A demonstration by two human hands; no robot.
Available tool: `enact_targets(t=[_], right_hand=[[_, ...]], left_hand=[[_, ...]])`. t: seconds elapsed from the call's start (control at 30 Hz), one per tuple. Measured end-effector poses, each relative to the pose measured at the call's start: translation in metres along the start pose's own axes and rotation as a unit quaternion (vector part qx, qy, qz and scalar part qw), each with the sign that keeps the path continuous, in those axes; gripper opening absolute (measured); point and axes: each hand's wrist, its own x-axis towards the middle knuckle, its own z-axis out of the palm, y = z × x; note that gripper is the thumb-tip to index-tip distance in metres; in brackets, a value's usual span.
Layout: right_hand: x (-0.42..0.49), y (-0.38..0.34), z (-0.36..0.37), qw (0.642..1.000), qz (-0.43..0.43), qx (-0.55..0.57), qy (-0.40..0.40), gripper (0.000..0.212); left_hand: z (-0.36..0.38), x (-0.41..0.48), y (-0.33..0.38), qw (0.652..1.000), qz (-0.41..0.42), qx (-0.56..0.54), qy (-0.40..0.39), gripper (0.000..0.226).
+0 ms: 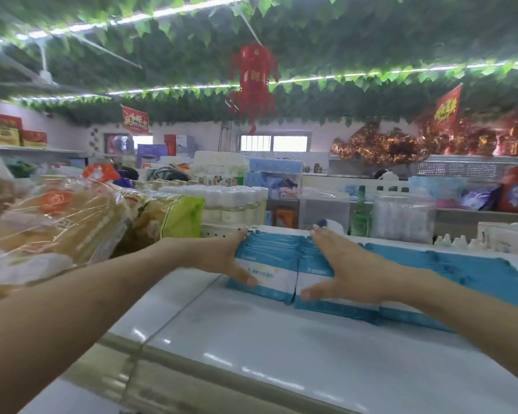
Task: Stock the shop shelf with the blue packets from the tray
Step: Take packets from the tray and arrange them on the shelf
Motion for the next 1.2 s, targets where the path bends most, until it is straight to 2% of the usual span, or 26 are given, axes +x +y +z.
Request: enact_targets(t=[0.1, 0.3, 0.33, 0.4, 0.47, 0.67, 0.77, 0.87, 0.9, 1.07, 1.2], right_hand=[[0.027, -0.024, 0.008, 0.998, -0.004, -0.057, -0.001, 0.133], [0.042, -0.040, 0.007, 0.997, 0.015, -0.075, -0.009, 0.111], [0.043, -0.040, 0.007, 0.997, 0.015, -0.077, -0.009, 0.110], [0.043, -0.038, 0.009, 0.997, 0.012, -0.079, -0.006, 0.105], [0.043, -0.037, 0.012, 0.997, 0.009, -0.079, 0.001, 0.102], [0.041, -0.038, 0.011, 0.997, 0.006, -0.072, 0.000, 0.098], [0.037, -0.039, 0.006, 0.997, 0.004, -0.070, -0.011, 0.100], [0.026, -0.030, -0.001, 0.997, 0.000, -0.071, -0.013, 0.112], [0.022, -0.025, -0.003, 0.997, 0.003, -0.073, -0.014, 0.115], [-0.001, -0.003, -0.005, 0.994, 0.034, -0.091, -0.041, 0.122], [-0.002, 0.003, -0.001, 0.994, 0.029, -0.098, -0.036, 0.122]], left_hand=[[0.002, 0.015, -0.012, 0.999, 0.015, -0.051, -0.001, 0.140], [0.012, 0.030, -0.026, 0.987, 0.057, -0.149, -0.005, 0.112], [0.014, 0.032, -0.029, 0.985, 0.052, -0.165, -0.014, 0.104], [0.017, 0.033, -0.031, 0.980, 0.062, -0.185, -0.049, 0.073], [0.021, 0.033, -0.031, 0.974, 0.087, -0.194, -0.074, 0.059], [0.025, 0.033, -0.026, 0.971, 0.112, -0.203, -0.065, 0.052], [0.021, 0.029, -0.026, 0.977, 0.088, -0.182, -0.065, 0.059], [0.010, 0.025, -0.028, 0.989, 0.054, -0.134, -0.020, 0.106], [0.006, 0.023, -0.027, 0.992, 0.056, -0.112, -0.006, 0.115], [0.002, 0.021, -0.006, 0.999, 0.045, -0.030, -0.004, 0.121], [0.010, 0.025, -0.005, 0.999, 0.033, -0.015, 0.005, 0.126]])
